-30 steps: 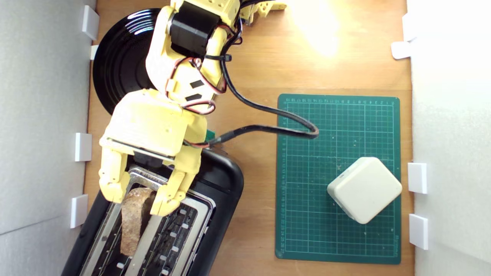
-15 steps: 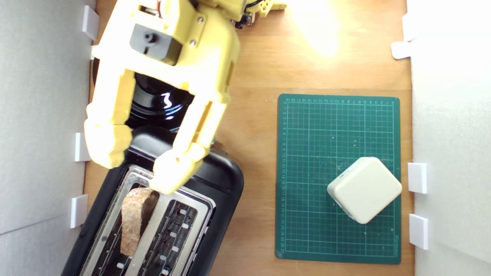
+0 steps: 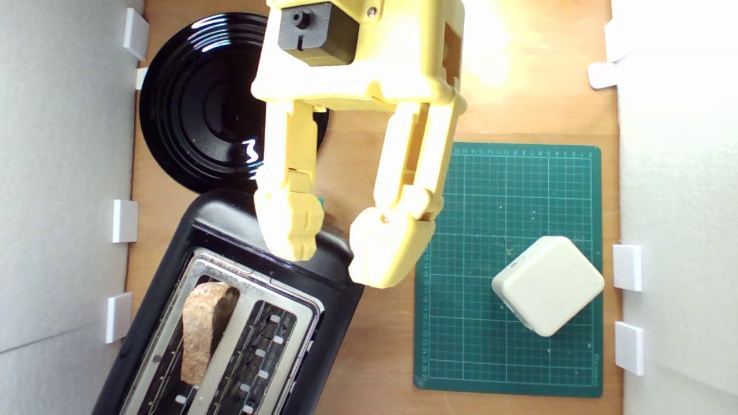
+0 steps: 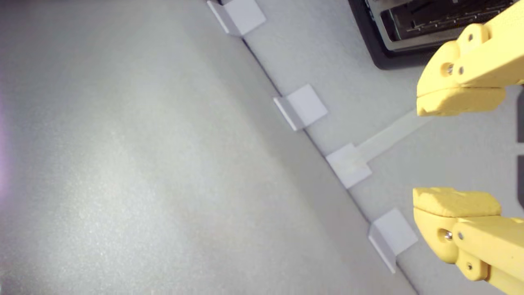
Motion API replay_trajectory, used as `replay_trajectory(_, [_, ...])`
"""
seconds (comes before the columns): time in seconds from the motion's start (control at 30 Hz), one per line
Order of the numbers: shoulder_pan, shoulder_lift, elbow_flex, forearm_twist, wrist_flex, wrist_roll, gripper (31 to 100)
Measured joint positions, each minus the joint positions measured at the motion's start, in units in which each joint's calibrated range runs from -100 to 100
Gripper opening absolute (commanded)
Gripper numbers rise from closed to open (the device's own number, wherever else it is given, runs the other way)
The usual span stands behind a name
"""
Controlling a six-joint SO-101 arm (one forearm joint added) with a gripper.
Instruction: Pick bread and place in toaster
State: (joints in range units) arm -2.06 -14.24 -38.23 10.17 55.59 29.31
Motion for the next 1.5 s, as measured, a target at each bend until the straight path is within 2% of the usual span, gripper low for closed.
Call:
replay_trajectory(0.27, [-7.4, -3.9, 5.6, -0.4, 4.2, -3.0, 75.1])
replay_trajectory(0.73, [-15.7, -23.8, 44.8, -0.4, 4.3, -3.5, 74.6])
replay_trajectory(0.93, [-15.9, -30.7, 58.5, -0.4, 4.3, -3.2, 63.6])
replay_trajectory(1.17, [-18.7, -37.9, 72.4, -0.4, 4.3, -2.4, 55.7])
replay_trajectory(1.5, [-18.8, -51.2, 92.5, -0.4, 4.3, -0.4, 44.1])
